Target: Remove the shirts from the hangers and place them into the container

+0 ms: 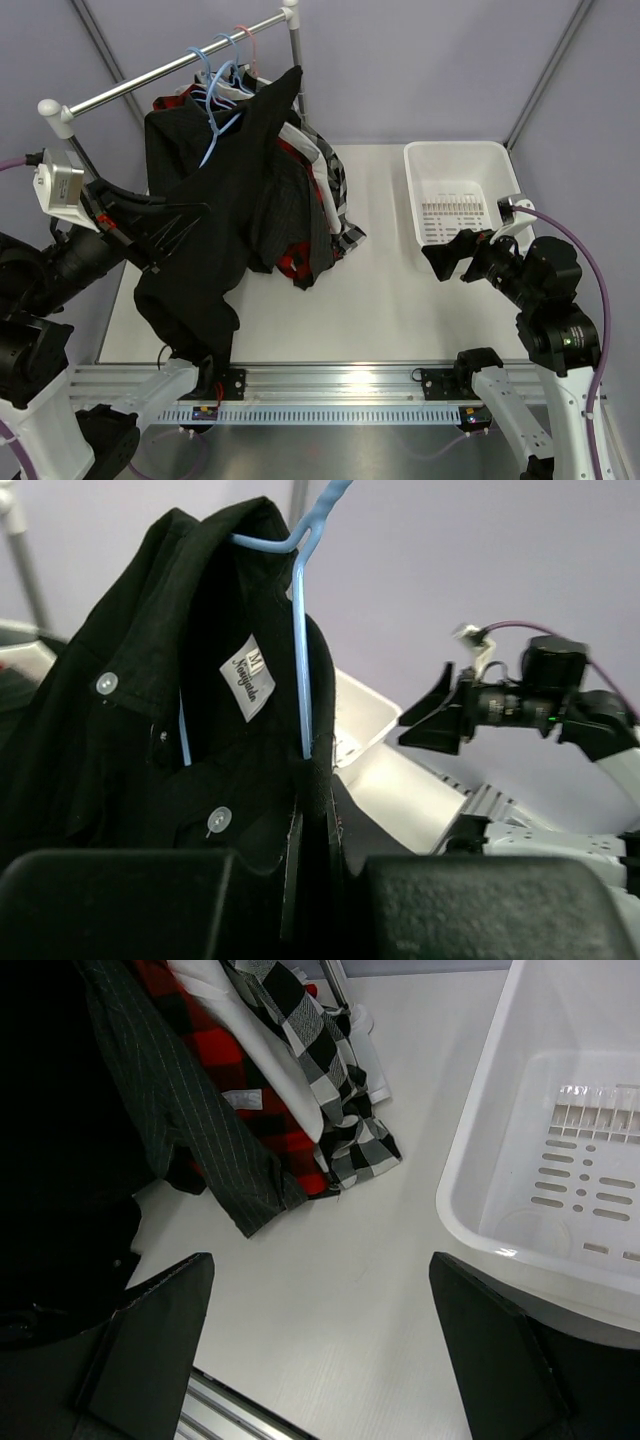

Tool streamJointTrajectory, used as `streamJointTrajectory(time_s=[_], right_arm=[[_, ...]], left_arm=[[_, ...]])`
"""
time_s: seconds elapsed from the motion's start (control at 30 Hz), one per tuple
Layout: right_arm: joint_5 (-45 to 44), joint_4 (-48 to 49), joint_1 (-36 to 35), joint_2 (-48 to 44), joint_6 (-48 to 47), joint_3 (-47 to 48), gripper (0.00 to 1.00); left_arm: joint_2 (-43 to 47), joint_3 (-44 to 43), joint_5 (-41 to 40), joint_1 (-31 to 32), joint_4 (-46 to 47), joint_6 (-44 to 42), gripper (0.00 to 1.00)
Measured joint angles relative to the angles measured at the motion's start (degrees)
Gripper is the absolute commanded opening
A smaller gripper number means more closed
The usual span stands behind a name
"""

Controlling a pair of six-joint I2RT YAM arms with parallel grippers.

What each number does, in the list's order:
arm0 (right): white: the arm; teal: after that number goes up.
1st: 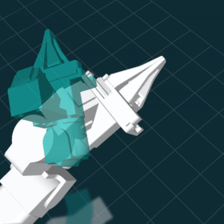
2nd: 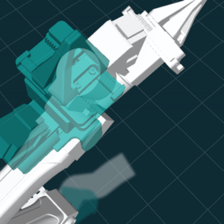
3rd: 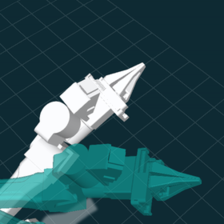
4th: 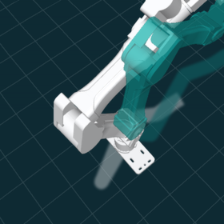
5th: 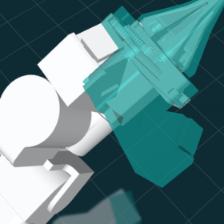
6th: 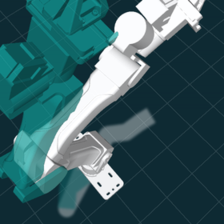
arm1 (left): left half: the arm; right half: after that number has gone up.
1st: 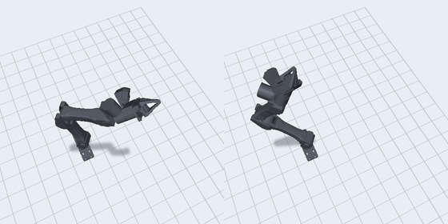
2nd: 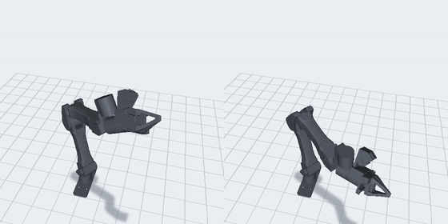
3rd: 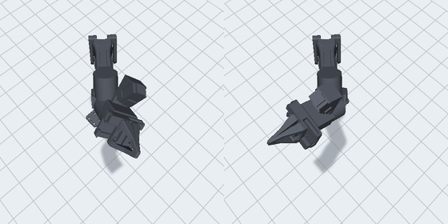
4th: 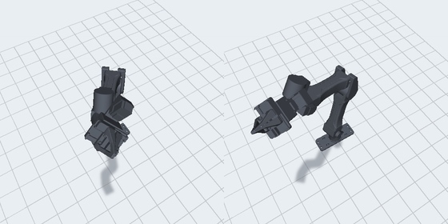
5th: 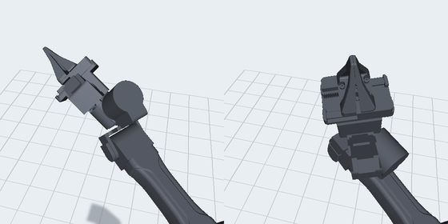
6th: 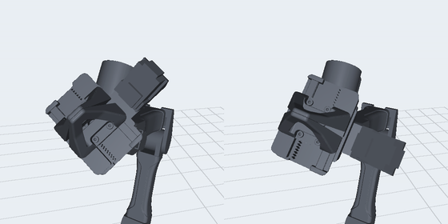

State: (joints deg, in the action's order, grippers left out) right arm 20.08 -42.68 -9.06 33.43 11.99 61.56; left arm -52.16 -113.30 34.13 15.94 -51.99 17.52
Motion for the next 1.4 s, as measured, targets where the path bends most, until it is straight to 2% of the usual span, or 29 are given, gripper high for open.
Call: streamJointTrajectory(time_s=[0.33,0.53,0.73,0.9,1.0,1.1,1.23,1.33,1.4], right_arm=[[0.0,0.9,0.0,0.1,0.0,0.8,0.99],[-0.5,0.9,0.0,-0.4,0.0,0.8,1.0],[-1.2,0.8,0.0,-1.2,0.0,1.4,0.99],[-1.6,0.3,0.0,-1.4,-0.4,3.2,0.99],[-2.2,-0.1,0.0,-1.6,-0.7,4.2,0.99],[-3.0,-0.1,0.0,-1.7,-0.9,4.6,0.99],[-3.2,-0.2,0.0,-1.7,-0.9,4.6,0.99],[-3.6,-0.3,0.0,-1.7,-0.9,4.7,1.0],[-4.0,-0.5,-0.1,-1.7,-0.9,4.9,0.99]], left_arm=[[-2.7,-1.5,10.9,0.0,14.6,8.7,0.0],[-3.1,0.7,16.4,0.0,23.4,13.2,0.0],[-1.4,11.2,17.5,0.0,28.5,13.6,0.0],[-1.2,21.6,19.7,0.0,29.4,13.4,0.0],[-2.9,24.2,21.0,0.5,28.6,13.5,0.0],[-5.6,22.1,21.8,1.6,28.3,14.3,0.0],[-10.4,10.9,23.5,2.2,29.8,17.4,0.0],[-12.5,2.8,25.1,2.2,35.3,20.9,0.0],[-12.9,-0.5,26.3,2.3,42.2,25.0,0.0]])
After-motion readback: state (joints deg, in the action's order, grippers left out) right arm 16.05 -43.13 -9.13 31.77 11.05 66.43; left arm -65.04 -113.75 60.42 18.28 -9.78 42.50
